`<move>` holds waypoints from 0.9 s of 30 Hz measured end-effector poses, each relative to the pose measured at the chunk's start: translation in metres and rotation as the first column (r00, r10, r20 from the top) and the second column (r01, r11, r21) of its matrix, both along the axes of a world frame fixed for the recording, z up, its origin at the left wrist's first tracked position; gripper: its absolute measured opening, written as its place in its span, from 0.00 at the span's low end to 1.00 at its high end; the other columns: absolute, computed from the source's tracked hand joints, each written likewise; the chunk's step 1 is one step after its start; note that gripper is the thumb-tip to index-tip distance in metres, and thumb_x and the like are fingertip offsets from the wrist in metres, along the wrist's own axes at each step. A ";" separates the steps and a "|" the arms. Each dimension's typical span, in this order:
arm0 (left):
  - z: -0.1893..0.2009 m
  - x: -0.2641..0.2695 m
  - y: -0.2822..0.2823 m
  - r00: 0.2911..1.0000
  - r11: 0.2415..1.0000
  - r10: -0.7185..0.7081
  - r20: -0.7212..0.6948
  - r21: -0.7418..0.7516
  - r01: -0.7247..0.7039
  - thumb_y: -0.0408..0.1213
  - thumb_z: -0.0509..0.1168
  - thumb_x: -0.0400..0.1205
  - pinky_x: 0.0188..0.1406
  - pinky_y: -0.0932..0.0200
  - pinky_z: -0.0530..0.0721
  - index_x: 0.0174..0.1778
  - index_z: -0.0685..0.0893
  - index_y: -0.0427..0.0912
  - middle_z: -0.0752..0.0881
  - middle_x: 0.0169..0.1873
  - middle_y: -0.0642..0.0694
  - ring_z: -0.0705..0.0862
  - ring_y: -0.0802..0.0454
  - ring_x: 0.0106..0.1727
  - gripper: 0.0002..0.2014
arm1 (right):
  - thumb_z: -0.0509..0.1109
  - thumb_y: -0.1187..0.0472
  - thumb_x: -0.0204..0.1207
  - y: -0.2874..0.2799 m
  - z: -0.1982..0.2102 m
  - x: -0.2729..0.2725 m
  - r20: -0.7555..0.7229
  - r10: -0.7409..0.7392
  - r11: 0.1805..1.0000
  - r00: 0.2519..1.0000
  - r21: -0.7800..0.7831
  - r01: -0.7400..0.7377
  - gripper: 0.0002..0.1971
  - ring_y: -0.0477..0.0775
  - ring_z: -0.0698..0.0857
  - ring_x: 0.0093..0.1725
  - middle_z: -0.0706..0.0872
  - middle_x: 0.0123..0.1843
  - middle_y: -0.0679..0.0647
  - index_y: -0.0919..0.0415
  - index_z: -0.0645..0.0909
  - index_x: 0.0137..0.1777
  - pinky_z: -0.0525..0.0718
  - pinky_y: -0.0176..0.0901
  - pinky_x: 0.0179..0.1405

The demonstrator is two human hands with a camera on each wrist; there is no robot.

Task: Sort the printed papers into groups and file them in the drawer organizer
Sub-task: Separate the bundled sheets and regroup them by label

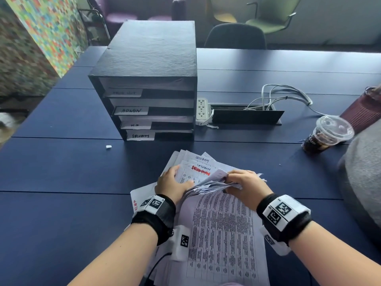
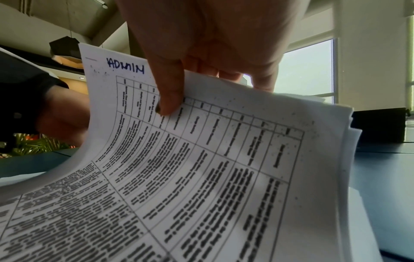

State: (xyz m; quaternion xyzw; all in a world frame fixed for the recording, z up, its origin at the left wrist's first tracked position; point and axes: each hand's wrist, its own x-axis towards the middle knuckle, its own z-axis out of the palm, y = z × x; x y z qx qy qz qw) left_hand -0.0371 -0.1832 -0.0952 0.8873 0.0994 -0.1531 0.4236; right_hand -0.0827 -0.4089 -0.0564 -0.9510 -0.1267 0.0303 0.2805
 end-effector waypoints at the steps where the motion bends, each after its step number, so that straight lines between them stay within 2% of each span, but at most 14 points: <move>1: -0.001 0.000 0.001 1.000 1.000 -0.012 0.018 0.021 0.012 0.55 0.73 0.63 0.68 0.45 0.75 0.72 0.73 0.55 0.80 0.66 0.52 0.76 0.48 0.68 0.39 | 0.80 0.60 0.64 0.000 0.000 -0.001 0.006 -0.001 1.000 1.000 0.021 0.001 0.07 0.42 0.77 0.41 0.79 0.41 0.33 0.50 0.86 0.39 0.79 0.50 0.53; 3: -0.001 0.000 0.002 0.996 0.997 -0.025 0.086 0.078 0.018 0.52 0.75 0.68 0.65 0.46 0.76 0.72 0.73 0.55 0.81 0.59 0.54 0.77 0.48 0.64 0.35 | 0.80 0.60 0.64 0.001 -0.002 -0.001 0.013 -0.003 0.999 1.000 0.035 0.002 0.07 0.44 0.79 0.41 0.79 0.42 0.33 0.50 0.85 0.40 0.80 0.51 0.53; 5: 0.005 -0.002 0.001 0.996 0.999 -0.012 0.091 -0.044 0.016 0.51 0.73 0.74 0.62 0.54 0.77 0.68 0.77 0.52 0.81 0.53 0.55 0.78 0.52 0.59 0.26 | 0.79 0.61 0.65 0.002 -0.003 -0.002 0.013 -0.009 0.999 1.000 0.037 0.009 0.07 0.49 0.83 0.45 0.82 0.44 0.36 0.51 0.86 0.41 0.80 0.53 0.55; 7: 0.011 -0.003 -0.004 0.999 0.967 0.050 0.003 -0.251 -0.048 0.54 0.62 0.81 0.51 0.61 0.74 0.49 0.85 0.45 0.82 0.43 0.52 0.79 0.54 0.46 0.16 | 0.79 0.61 0.66 0.002 -0.004 -0.003 -0.003 -0.019 0.999 1.000 0.041 0.019 0.09 0.51 0.84 0.53 0.86 0.54 0.40 0.51 0.87 0.46 0.79 0.50 0.61; 8: 0.012 -0.003 -0.004 0.995 0.952 0.096 -0.026 -0.290 -0.100 0.55 0.57 0.84 0.45 0.61 0.72 0.38 0.83 0.43 0.81 0.35 0.50 0.77 0.53 0.39 0.21 | 0.79 0.61 0.67 0.001 -0.005 -0.003 -0.012 -0.024 0.998 1.000 0.052 0.025 0.11 0.51 0.84 0.58 0.85 0.59 0.42 0.51 0.88 0.48 0.77 0.48 0.63; 9: 0.011 -0.002 -0.004 0.991 0.946 0.126 -0.038 -0.298 -0.131 0.54 0.54 0.85 0.43 0.61 0.70 0.35 0.83 0.42 0.80 0.33 0.48 0.77 0.52 0.38 0.23 | 0.79 0.62 0.67 0.001 -0.005 -0.002 -0.024 -0.034 0.997 0.999 0.065 0.035 0.12 0.51 0.83 0.60 0.83 0.64 0.44 0.51 0.88 0.50 0.77 0.46 0.65; 11: 0.006 0.001 -0.003 0.990 0.944 0.137 -0.029 -0.300 -0.140 0.48 0.59 0.85 0.43 0.63 0.74 0.49 0.88 0.39 0.84 0.43 0.49 0.80 0.53 0.44 0.18 | 0.79 0.63 0.67 0.000 -0.004 -0.002 -0.027 -0.038 0.996 0.999 0.081 0.040 0.12 0.52 0.83 0.61 0.83 0.65 0.46 0.52 0.88 0.51 0.77 0.45 0.64; 13: 0.001 0.001 -0.001 0.997 0.976 0.070 -0.031 -0.203 -0.075 0.43 0.69 0.79 0.43 0.69 0.78 0.60 0.85 0.41 0.86 0.52 0.47 0.82 0.53 0.48 0.15 | 0.79 0.63 0.66 0.001 -0.005 -0.001 -0.006 -0.013 0.998 1.000 0.062 0.013 0.11 0.54 0.84 0.57 0.86 0.58 0.47 0.54 0.88 0.49 0.79 0.48 0.61; 16: -0.004 0.001 -0.001 0.999 0.998 -0.014 -0.049 -0.068 0.011 0.50 0.74 0.63 0.67 0.56 0.76 0.69 0.77 0.46 0.79 0.64 0.45 0.79 0.49 0.64 0.37 | 0.78 0.62 0.67 0.003 -0.008 -0.002 -0.005 -0.018 0.999 1.000 0.042 0.018 0.09 0.56 0.84 0.53 0.88 0.52 0.47 0.55 0.88 0.48 0.80 0.52 0.57; 19: -0.003 0.002 0.000 0.999 0.996 -0.015 -0.043 -0.088 0.011 0.48 0.77 0.65 0.72 0.51 0.73 0.74 0.71 0.46 0.75 0.68 0.43 0.76 0.47 0.67 0.41 | 0.77 0.62 0.68 0.002 -0.009 -0.004 -0.007 -0.035 0.999 0.999 0.039 0.035 0.09 0.56 0.83 0.54 0.87 0.52 0.47 0.54 0.88 0.48 0.78 0.51 0.58; 21: -0.002 0.003 0.003 1.000 0.994 0.000 -0.028 -0.107 -0.003 0.42 0.77 0.69 0.70 0.56 0.73 0.75 0.70 0.46 0.74 0.66 0.44 0.76 0.51 0.65 0.38 | 0.77 0.62 0.68 0.002 -0.009 -0.005 -0.005 -0.040 0.998 0.999 0.046 0.040 0.09 0.56 0.83 0.55 0.87 0.53 0.47 0.54 0.88 0.48 0.77 0.50 0.59; 24: 0.000 0.006 0.006 0.999 0.995 -0.030 -0.016 -0.100 0.029 0.44 0.77 0.70 0.61 0.61 0.74 0.73 0.73 0.47 0.77 0.59 0.47 0.77 0.53 0.57 0.35 | 0.77 0.61 0.69 0.002 -0.011 -0.004 -0.015 -0.041 0.998 0.999 0.046 0.042 0.08 0.55 0.82 0.55 0.86 0.53 0.47 0.54 0.87 0.48 0.77 0.53 0.60; 25: 0.000 0.006 0.005 0.999 0.991 -0.046 -0.030 -0.126 0.042 0.49 0.76 0.69 0.60 0.60 0.76 0.69 0.77 0.48 0.80 0.56 0.47 0.79 0.52 0.56 0.32 | 0.77 0.61 0.69 0.002 -0.013 -0.003 -0.019 -0.046 0.998 0.999 0.044 0.046 0.08 0.55 0.83 0.55 0.86 0.53 0.46 0.55 0.87 0.48 0.77 0.54 0.60; 27: 0.001 0.002 0.002 0.997 0.982 -0.079 -0.018 -0.173 0.075 0.65 0.70 0.67 0.57 0.56 0.80 0.51 0.86 0.45 0.85 0.49 0.49 0.83 0.51 0.51 0.29 | 0.77 0.61 0.68 0.002 -0.015 -0.003 -0.012 -0.049 0.997 0.999 0.055 0.050 0.08 0.55 0.83 0.55 0.86 0.53 0.46 0.55 0.87 0.47 0.78 0.56 0.60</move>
